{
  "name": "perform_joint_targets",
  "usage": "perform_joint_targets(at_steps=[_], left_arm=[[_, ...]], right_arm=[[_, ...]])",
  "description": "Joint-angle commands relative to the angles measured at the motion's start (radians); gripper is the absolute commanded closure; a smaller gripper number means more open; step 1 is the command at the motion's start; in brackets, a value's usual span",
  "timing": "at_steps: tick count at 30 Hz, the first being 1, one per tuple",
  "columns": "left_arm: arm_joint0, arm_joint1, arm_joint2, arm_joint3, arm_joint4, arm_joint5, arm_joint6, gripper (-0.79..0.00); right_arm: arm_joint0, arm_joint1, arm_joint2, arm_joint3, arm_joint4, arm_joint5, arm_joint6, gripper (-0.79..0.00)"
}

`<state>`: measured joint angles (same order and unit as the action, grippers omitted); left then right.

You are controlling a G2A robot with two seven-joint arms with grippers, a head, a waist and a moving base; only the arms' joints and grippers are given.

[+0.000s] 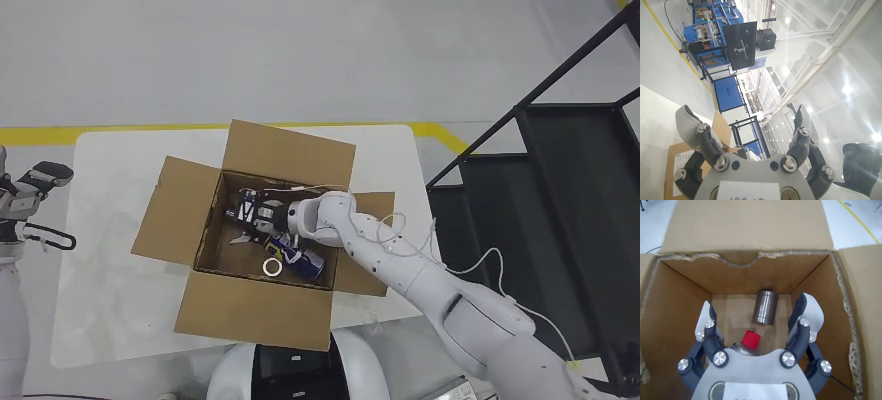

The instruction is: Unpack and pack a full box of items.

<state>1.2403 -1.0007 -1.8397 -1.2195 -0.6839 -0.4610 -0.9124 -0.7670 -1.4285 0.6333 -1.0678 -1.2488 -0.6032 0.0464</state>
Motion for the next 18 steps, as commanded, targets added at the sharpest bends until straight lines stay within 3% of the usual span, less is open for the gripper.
perform_joint_targets(at_steps=[1,10,13,18], left_arm=[[0.002,0.001,-0.003,-0.024,0.011,-0.004,0.006,-0.785],[0.032,0.035,-0.103,-0.209,0.363,-0.019,0.018,-0.785],[0.033,0.04,-0.059,-0.21,0.504,-0.044,-0.005,-0.785],[0.026,0.04,0.016,-0.202,0.497,-0.056,-0.078,-0.785]], right_arm=[[-0.054,0.033,0.059,-0.096,-0.008,-0.034,-0.012,-0.785],[-0.369,0.158,0.352,-0.512,0.025,-0.201,0.028,-0.785],[-0.456,0.181,0.427,-0.605,0.072,-0.221,0.059,-0.785],[-0.563,0.205,0.525,-0.72,0.164,-0.232,0.071,-0.785]])
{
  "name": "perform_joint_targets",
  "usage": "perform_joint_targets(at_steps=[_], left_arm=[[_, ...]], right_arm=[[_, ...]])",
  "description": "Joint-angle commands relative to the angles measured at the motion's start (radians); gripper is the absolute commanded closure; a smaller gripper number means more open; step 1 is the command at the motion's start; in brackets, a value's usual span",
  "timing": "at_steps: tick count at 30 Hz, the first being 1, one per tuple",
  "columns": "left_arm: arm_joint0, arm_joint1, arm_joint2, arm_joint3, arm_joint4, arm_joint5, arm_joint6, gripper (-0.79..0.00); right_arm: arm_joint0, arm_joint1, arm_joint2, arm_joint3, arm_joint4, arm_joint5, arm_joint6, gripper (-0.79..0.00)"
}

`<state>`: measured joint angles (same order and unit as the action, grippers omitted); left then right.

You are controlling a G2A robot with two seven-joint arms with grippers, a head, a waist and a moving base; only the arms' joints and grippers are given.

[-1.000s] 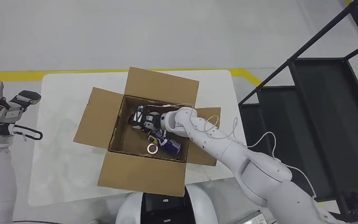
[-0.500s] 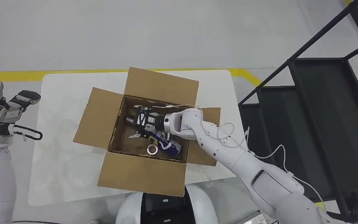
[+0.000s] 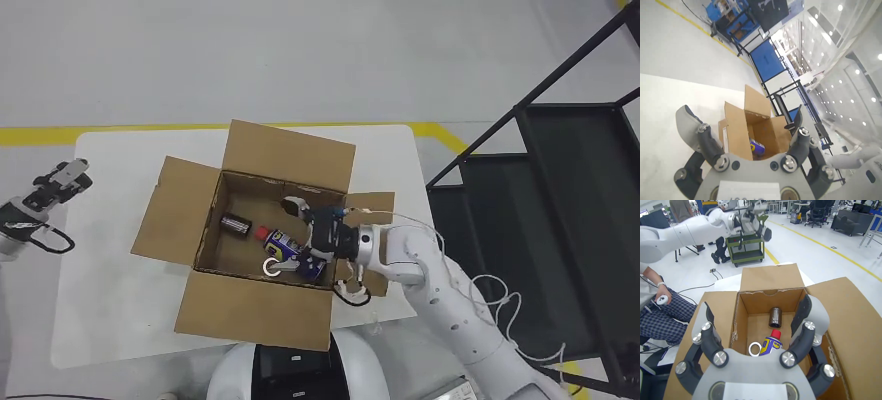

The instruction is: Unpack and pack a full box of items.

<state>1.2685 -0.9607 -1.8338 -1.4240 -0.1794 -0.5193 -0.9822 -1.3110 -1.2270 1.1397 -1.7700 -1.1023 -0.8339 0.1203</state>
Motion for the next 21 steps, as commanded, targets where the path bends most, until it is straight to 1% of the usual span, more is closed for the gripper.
perform_joint_targets(at_steps=[1,14,16,18,19,21], left_arm=[[-0.003,0.001,0.017,0.003,-0.012,0.004,-0.014,-0.785],[-0.003,0.001,0.024,0.002,-0.027,0.013,-0.026,-0.785],[0.005,0.003,0.013,-0.016,-0.011,0.017,-0.011,-0.785],[0.02,0.008,-0.006,-0.037,0.037,0.012,0.005,-0.785],[0.025,0.009,-0.007,-0.03,0.056,0.012,0.014,-0.785],[0.019,0.009,0.009,0.005,0.082,0.027,0.03,-0.785]], right_arm=[[-0.025,0.005,0.024,-0.023,0.023,-0.001,-0.005,-0.785],[-0.025,0.005,0.024,-0.023,0.023,-0.001,-0.005,-0.785],[-0.025,0.005,0.024,-0.023,0.023,-0.001,-0.005,-0.785],[-0.039,0.003,0.014,-0.011,0.078,0.031,0.006,-0.785],[-0.039,0.004,0.009,-0.005,0.12,0.035,0.035,-0.785],[-0.04,0.006,-0.006,0.02,0.279,-0.013,0.089,-0.785]])
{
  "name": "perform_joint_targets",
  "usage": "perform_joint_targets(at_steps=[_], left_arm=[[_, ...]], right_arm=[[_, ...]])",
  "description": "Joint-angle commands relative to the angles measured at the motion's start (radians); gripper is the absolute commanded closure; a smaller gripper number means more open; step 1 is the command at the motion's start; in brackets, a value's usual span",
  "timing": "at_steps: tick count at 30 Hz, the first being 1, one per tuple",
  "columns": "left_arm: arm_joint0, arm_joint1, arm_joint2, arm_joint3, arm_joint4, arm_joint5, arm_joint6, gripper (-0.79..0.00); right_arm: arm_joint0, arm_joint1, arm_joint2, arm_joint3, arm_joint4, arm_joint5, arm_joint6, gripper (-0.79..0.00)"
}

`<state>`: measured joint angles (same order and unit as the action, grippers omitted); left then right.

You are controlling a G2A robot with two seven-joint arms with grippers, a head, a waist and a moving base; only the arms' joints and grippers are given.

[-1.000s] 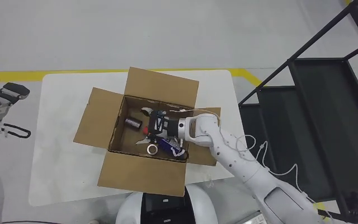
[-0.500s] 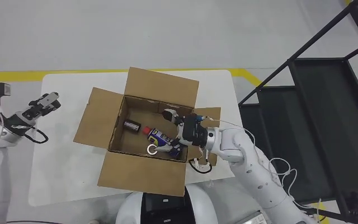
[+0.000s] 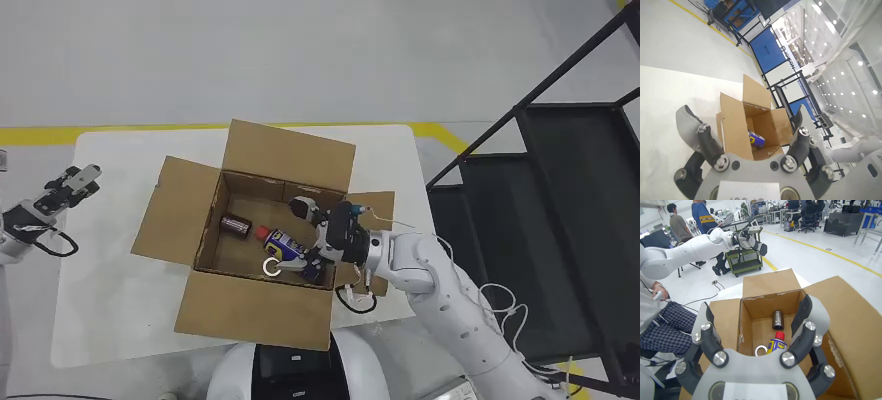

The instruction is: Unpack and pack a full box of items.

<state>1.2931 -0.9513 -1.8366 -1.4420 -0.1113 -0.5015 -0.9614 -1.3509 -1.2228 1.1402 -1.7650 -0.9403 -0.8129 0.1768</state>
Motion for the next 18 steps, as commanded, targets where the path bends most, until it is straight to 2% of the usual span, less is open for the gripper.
perform_joint_targets(at_steps=[1,5,10,14,18], left_arm=[[-0.014,-0.001,0.028,0.043,0.025,0.011,0.014,-0.785],[-0.067,-0.008,0.123,0.139,0.036,-0.013,-0.003,-0.785],[-0.15,-0.023,0.247,0.246,-0.027,-0.049,-0.066,-0.785],[-0.204,-0.036,0.322,0.31,-0.082,-0.077,-0.093,-0.785],[-0.236,-0.041,0.347,0.334,-0.184,-0.077,-0.149,-0.785]], right_arm=[[0.004,0.006,0.009,0.019,0.174,-0.048,0.056,-0.785],[-0.075,0.033,0.107,-0.028,0.312,-0.048,0.135,-0.785],[-0.249,0.065,0.279,-0.152,0.39,0.013,0.187,-0.785],[-0.352,0.077,0.378,-0.209,0.443,0.038,0.179,-0.785],[-0.423,0.083,0.438,-0.23,0.516,0.023,0.134,-0.785]])
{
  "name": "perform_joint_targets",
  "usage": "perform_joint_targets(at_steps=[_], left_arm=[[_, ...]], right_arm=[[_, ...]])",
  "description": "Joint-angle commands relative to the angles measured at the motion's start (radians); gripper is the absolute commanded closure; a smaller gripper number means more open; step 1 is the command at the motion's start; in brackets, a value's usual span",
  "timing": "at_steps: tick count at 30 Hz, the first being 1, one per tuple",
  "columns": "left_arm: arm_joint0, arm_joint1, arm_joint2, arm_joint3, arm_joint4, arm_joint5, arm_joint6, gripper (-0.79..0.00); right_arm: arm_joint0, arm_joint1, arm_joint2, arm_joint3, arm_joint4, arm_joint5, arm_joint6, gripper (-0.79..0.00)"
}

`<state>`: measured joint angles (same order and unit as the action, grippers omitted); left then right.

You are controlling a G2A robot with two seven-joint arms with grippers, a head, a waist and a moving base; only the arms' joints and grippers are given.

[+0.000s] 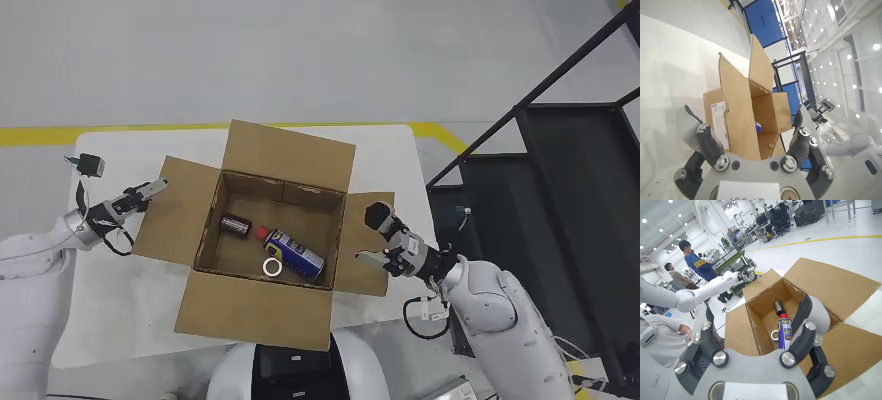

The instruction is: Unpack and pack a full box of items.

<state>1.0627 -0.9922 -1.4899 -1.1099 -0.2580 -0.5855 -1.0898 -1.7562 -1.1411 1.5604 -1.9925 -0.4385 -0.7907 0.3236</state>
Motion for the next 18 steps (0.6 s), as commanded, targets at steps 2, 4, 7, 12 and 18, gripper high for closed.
perform_joint_targets(at_steps=[2,4,7,12,18], left_arm=[[-0.006,0.005,-0.013,-0.025,-0.082,0.009,-0.061,-0.785],[0.01,0.01,-0.034,-0.075,-0.178,0.046,-0.124,-0.785],[0.045,0.02,-0.07,-0.168,-0.28,0.1,-0.215,-0.785],[0.099,0.026,-0.08,-0.319,-0.375,0.189,-0.295,-0.785],[0.118,0.02,-0.022,-0.402,-0.377,0.224,-0.266,-0.785]], right_arm=[[-0.052,0.002,0.047,-0.008,0.024,0.007,-0.035,-0.785],[-0.088,0.003,0.078,-0.006,0.031,0.021,-0.063,-0.785],[-0.136,0.003,0.118,0.01,0.045,0.034,-0.102,-0.785],[-0.18,0.002,0.137,0.065,0.081,0.081,-0.12,-0.785],[-0.155,0.002,0.089,0.141,0.133,0.089,-0.073,-0.785]])
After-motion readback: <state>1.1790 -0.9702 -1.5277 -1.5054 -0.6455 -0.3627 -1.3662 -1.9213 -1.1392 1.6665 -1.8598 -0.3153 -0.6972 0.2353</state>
